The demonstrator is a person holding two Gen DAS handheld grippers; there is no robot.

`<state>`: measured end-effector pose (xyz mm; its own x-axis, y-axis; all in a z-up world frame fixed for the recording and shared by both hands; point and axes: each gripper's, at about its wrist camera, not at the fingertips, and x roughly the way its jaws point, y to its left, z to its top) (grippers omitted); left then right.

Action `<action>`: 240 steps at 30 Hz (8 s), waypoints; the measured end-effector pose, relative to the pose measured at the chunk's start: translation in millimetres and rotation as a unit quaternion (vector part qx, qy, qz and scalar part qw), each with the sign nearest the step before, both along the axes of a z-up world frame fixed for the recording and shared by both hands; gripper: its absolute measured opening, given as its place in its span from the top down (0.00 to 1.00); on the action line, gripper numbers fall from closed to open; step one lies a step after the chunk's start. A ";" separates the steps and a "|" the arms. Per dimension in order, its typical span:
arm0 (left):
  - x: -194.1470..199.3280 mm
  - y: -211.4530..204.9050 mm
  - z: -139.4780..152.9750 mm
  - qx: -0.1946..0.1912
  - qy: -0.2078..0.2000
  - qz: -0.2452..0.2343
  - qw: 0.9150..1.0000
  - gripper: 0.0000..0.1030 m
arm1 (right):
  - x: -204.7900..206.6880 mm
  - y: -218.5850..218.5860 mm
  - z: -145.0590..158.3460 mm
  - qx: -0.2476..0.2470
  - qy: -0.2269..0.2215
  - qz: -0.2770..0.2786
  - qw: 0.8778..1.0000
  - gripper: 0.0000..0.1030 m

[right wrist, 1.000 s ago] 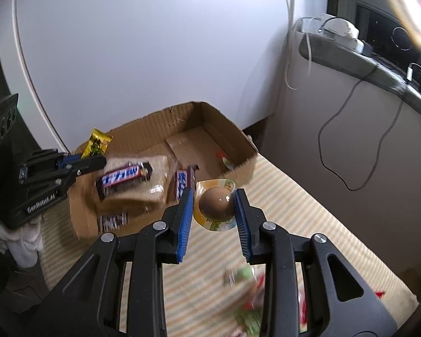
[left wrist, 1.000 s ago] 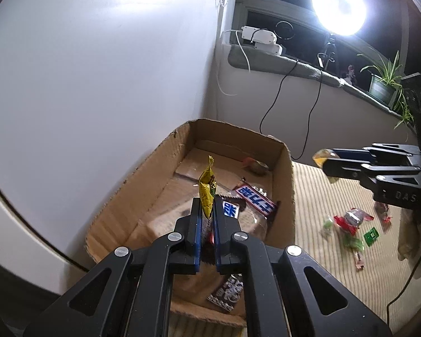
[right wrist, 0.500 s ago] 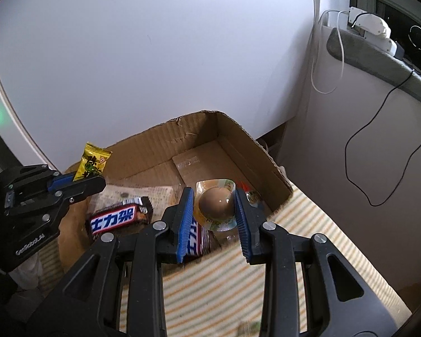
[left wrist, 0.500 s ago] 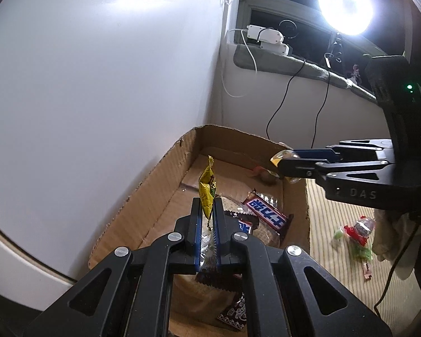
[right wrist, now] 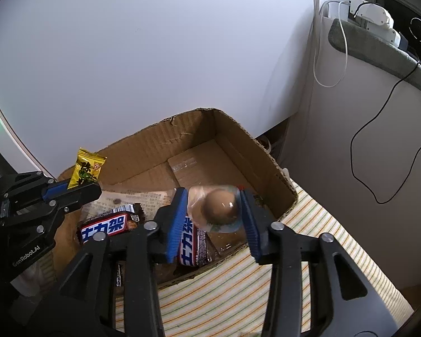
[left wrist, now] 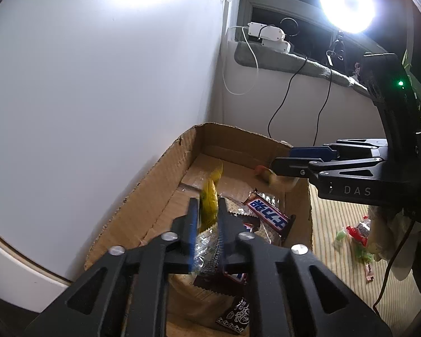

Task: Organize snacks
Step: 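Open both grippers to drop the yellow candy and egg candy into the box, then grasp the pink candy with the left gripper while the right gripper grasps the green candy, then carry the pink and green candies over the box with both grippers, then open both grippers to drop the pink and green candies into the box, then grasp the clear bag of dates with the left gripper while the right gripper grasps the red nut pack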

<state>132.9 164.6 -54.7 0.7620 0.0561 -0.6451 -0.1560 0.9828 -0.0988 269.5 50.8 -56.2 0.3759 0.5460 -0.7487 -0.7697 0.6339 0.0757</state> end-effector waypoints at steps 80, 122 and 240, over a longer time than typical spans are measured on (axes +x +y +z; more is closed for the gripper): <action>-18.0 -237.3 -56.4 -0.014 0.104 -0.223 0.969 0.74 | -89.9 -216.5 -62.6 -0.148 -0.009 0.010 0.989 0.51; -50.3 -198.2 -33.0 -0.019 0.056 -0.205 0.977 0.81 | -111.1 -234.5 -34.7 -0.085 -0.008 -0.042 0.995 0.76; -45.7 -134.3 -1.4 -0.018 -0.001 -0.122 0.992 0.55 | -85.2 -267.5 21.1 -0.008 -0.062 -0.192 0.979 0.12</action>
<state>87.1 30.3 -56.2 0.7514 -0.1534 -0.6418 0.0866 0.9871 -0.1346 184.3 -216.7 -35.0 0.6403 0.3354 -0.6910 -0.4771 0.8787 -0.0156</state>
